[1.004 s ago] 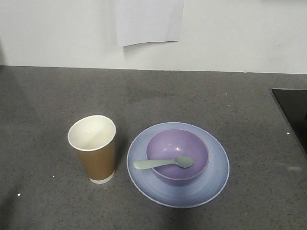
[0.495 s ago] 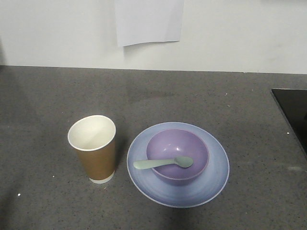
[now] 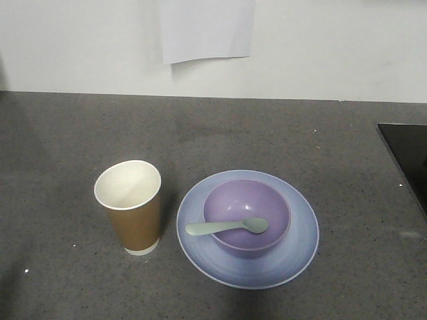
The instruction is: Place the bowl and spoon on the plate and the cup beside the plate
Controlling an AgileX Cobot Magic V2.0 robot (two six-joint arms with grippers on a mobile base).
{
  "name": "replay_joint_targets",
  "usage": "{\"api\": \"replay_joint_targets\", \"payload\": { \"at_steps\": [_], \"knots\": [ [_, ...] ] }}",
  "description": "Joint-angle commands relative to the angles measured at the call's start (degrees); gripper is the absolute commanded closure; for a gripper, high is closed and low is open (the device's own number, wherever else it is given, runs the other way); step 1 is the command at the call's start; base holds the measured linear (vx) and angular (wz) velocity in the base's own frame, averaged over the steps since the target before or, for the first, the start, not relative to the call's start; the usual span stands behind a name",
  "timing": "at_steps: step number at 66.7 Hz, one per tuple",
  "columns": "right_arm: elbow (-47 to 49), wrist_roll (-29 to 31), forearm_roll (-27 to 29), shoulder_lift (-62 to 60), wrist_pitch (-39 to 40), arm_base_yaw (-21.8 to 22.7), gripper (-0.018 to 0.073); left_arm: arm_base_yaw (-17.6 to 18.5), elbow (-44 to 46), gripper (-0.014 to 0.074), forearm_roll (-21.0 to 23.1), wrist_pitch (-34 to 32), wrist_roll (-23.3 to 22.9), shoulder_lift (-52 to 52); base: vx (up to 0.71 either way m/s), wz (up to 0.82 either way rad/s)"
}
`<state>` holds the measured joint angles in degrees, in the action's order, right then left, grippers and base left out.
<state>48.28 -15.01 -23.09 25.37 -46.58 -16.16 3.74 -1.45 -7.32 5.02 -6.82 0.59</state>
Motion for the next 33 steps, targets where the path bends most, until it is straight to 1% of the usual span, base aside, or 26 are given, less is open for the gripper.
{"api": "replay_joint_targets", "payload": {
  "at_steps": [1,18,23,28,33],
  "knots": [
    [1.14,0.02,-1.35,1.04,3.65,-0.07,0.0566,-0.02,0.42,0.0604,0.04,-3.96,-0.55,-0.32,0.0,0.0],
    [0.16,0.02,-0.87,0.71,4.36,-0.01,0.0566,-0.02,0.42,0.0604,0.04,-3.96,-0.55,-0.32,0.0,0.0],
    [-2.54,0.02,0.37,-0.3,6.04,0.03,0.0566,-0.02,0.42,0.0604,0.04,-3.96,-0.55,-0.32,0.0,0.0],
    [-7.17,0.23,2.97,-2.19,8.25,0.03,0.0566,-0.02,0.42,0.0604,0.04,-3.96,-0.55,-0.32,0.0,0.0],
    [-12.14,0.38,3.21,-4.2,11.42,0.03,0.0566,-0.02,0.42,0.0604,0.04,-3.96,-0.55,-0.32,0.0,0.0]
  ]
}}
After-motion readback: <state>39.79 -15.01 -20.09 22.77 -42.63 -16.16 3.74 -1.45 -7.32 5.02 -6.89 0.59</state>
